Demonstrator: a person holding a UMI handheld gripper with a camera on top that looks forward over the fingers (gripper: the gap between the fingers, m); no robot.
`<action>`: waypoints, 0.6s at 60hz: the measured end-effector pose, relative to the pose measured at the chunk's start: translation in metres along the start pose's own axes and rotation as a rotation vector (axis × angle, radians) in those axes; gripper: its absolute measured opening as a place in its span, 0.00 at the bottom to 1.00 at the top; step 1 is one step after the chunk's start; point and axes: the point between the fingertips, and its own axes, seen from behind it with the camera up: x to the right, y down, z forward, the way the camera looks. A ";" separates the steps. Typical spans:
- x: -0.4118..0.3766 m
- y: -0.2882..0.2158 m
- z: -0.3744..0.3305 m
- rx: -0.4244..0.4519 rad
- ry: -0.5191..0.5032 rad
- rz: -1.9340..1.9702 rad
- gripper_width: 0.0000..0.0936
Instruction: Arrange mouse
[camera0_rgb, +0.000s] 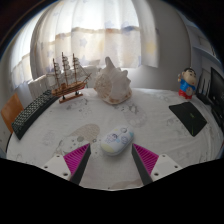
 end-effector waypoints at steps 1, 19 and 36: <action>0.000 -0.001 0.002 -0.003 0.001 0.000 0.91; 0.002 -0.018 0.036 -0.021 -0.003 0.014 0.92; -0.008 -0.031 0.051 -0.006 -0.034 -0.037 0.85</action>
